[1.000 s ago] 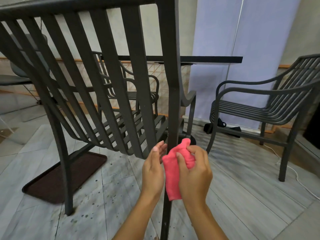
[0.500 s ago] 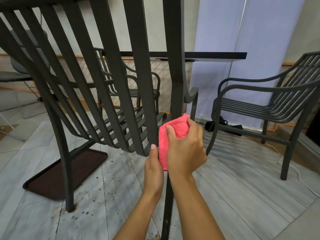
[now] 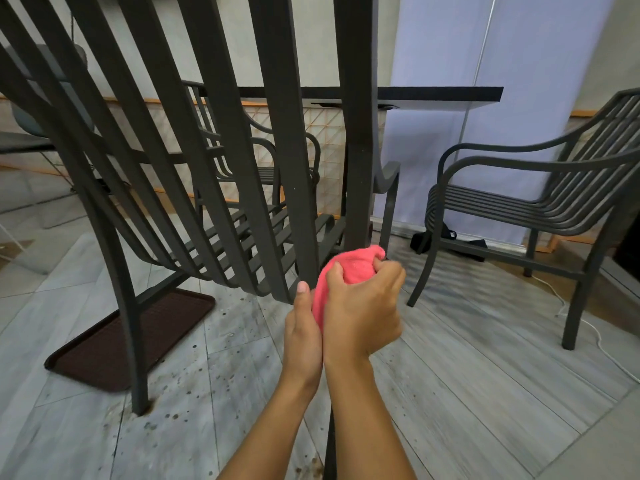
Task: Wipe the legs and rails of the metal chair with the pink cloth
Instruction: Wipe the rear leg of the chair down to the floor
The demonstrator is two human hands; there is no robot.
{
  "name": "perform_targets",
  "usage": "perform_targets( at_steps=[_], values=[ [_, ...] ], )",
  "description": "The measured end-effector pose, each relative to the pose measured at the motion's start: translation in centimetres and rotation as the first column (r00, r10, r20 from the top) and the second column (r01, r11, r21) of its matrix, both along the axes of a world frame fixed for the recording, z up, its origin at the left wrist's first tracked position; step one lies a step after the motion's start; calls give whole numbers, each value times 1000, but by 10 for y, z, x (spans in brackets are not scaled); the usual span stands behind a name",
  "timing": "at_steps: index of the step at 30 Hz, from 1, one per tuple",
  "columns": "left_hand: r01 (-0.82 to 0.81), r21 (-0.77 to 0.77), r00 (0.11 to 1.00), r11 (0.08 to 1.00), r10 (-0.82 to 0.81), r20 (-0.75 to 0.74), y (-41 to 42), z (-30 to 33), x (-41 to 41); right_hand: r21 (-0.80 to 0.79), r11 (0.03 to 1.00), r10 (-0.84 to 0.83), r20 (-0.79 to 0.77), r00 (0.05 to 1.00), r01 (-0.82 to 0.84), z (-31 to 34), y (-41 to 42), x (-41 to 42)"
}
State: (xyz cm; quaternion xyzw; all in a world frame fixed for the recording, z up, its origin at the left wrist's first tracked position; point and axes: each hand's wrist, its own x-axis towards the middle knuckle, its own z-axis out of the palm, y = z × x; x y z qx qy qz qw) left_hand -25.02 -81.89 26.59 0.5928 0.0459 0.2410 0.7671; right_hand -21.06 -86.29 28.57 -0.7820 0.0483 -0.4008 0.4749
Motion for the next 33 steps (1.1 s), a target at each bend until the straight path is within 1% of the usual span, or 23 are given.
perform_targets(
  at_steps=[2,4,9,15,20,25,28,31,33],
  values=[
    [-66,53,998,996,67,-14,-2,-2,-4,-14,1000,-4,-19,1000,4,-12,0,-2],
    [-87,73,996,994,89,-28,-3,-8,-7,-14,1000,3,-44,999,-3,-24,1,-1],
    [-118,24,993,993,118,-24,-5,-13,-10,-21,999,33,-100,994,-35,-41,-4,2],
    [-167,51,985,985,169,-33,-6,-10,-10,-43,995,87,-142,986,-94,-54,-11,6],
    [-180,170,982,969,186,-17,-5,-7,-7,-56,990,120,-178,977,-132,-66,-17,6],
    [-160,290,985,944,172,-18,-5,-3,-4,-139,980,113,-203,973,-143,-72,-25,4],
    [-157,309,985,938,173,-24,-8,3,0,-203,963,131,-227,965,-178,-74,-35,3],
    [-191,296,978,936,208,-25,-11,7,3,-244,942,166,-260,951,-231,-72,-45,3],
    [-216,314,972,924,234,-21,-11,8,5,-262,922,213,-268,940,-283,-66,-54,-1]
  ],
)
